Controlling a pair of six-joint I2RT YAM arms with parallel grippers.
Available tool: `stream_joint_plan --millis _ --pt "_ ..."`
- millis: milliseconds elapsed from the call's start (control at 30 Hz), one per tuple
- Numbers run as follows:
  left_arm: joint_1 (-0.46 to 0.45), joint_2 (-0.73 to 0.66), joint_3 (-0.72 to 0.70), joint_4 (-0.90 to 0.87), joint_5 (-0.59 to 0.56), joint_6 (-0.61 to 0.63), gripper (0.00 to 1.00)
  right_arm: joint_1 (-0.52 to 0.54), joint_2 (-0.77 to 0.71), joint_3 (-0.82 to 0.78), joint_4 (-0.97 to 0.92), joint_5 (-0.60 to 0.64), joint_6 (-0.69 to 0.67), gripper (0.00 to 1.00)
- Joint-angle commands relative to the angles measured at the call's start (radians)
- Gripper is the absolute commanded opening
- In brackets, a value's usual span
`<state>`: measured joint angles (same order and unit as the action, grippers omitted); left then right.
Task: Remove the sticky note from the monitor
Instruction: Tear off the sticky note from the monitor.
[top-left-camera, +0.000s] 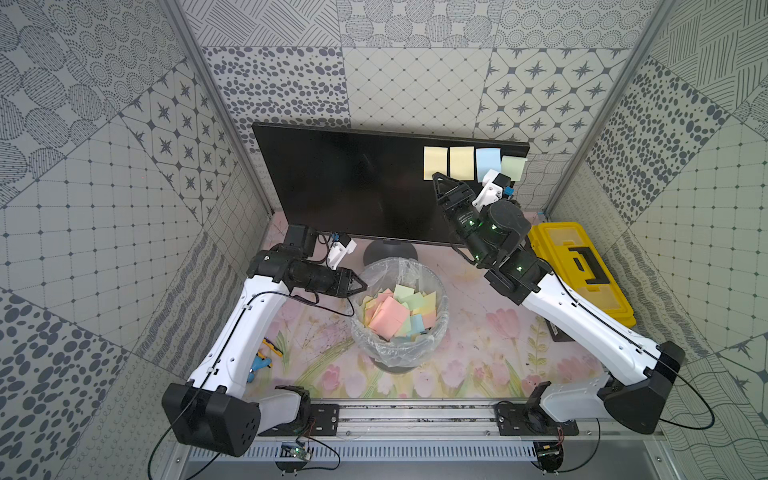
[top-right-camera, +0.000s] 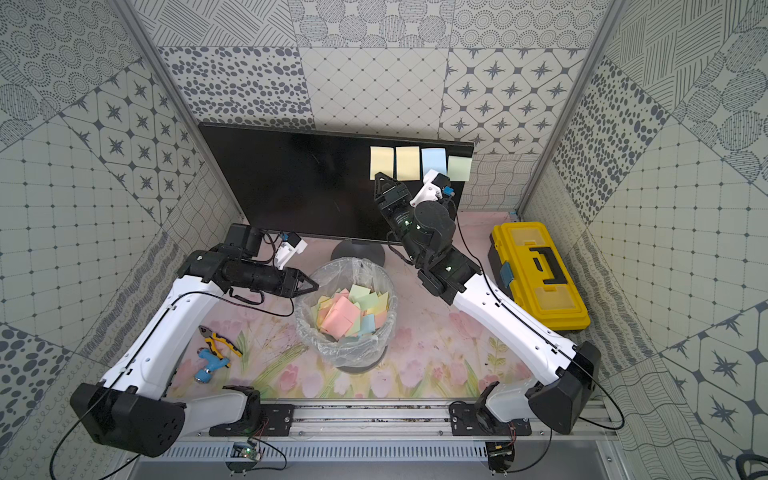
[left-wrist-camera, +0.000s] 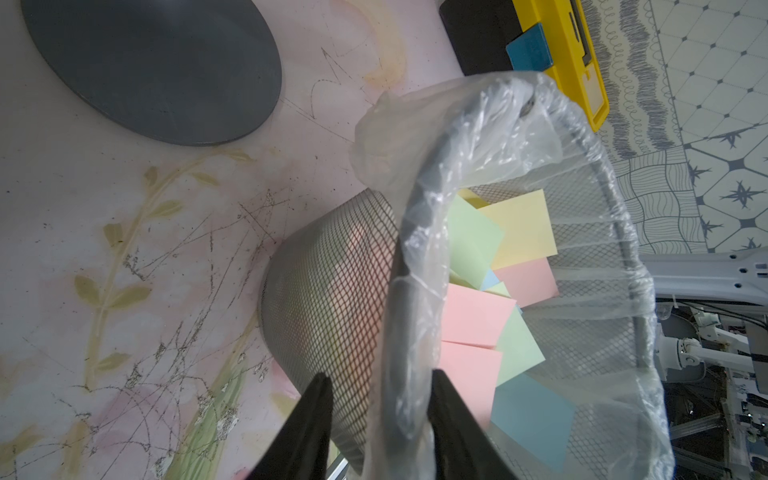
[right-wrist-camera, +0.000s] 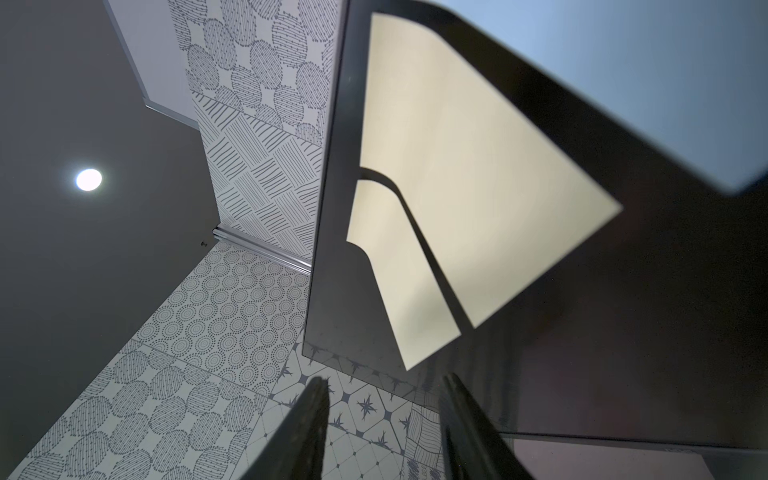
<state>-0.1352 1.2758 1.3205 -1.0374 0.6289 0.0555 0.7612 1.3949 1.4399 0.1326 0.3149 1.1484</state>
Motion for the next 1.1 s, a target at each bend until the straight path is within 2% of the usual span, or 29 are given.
stream_joint_plan --millis 0,267,800,967,1067 --pt "0.001 0.007 0.014 -0.013 0.006 0.01 0.42 -0.003 0.025 0.02 0.038 -0.017 0.018 0.47" --pt "0.002 0.006 0.016 -0.015 0.008 0.01 0.42 -0.015 0.045 0.026 0.063 -0.036 0.019 0.53" --pt "0.001 0.007 0.017 -0.015 0.009 0.012 0.42 -0.037 0.067 0.056 0.099 -0.055 -0.005 0.4" --pt "0.001 0.009 0.015 -0.014 0.009 0.012 0.42 -0.042 0.068 0.056 0.102 -0.053 -0.004 0.39" --pt "0.001 0.011 0.016 -0.013 0.009 0.012 0.42 -0.046 0.07 0.056 0.105 -0.05 -0.002 0.35"
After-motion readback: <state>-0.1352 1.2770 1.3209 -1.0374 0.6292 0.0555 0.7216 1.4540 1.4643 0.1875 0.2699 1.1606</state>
